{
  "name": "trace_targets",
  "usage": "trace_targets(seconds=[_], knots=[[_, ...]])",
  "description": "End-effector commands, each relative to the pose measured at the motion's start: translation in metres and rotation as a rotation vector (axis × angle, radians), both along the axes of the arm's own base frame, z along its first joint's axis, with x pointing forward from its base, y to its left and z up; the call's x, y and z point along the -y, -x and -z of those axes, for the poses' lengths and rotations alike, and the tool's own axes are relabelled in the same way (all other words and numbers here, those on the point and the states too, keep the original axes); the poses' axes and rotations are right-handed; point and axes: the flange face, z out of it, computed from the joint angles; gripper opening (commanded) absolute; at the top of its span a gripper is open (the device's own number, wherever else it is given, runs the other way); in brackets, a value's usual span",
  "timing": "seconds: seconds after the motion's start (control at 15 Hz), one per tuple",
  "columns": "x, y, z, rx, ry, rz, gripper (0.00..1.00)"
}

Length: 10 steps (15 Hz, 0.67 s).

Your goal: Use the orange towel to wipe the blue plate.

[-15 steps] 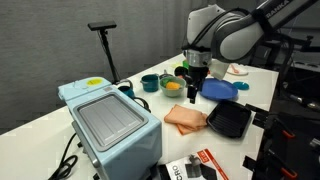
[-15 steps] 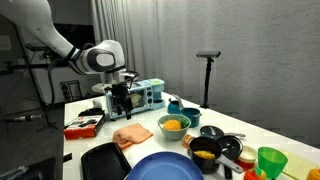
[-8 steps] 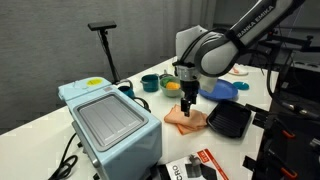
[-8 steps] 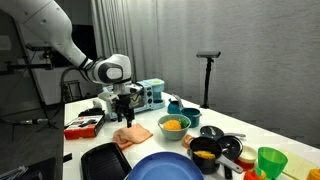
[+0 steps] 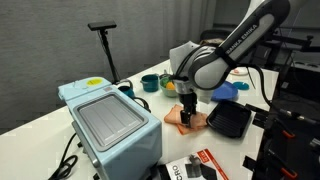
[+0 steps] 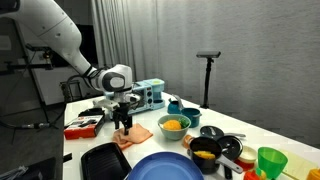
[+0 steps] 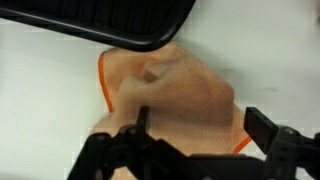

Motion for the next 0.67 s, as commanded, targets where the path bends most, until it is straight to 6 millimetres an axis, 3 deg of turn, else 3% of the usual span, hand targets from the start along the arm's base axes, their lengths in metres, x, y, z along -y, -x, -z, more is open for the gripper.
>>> trace_targets(seconds=[0.0, 0.4, 0.53, 0.6], knots=[[-0.007, -0.006, 0.008, -0.019, 0.02, -0.03, 0.65], [-0.004, -0.01, 0.013, -0.02, 0.04, -0.027, 0.18], [0.0, -0.014, 0.007, -0.009, 0.051, -0.024, 0.03], [0.003, -0.017, 0.001, -0.001, 0.059, -0.025, 0.0]])
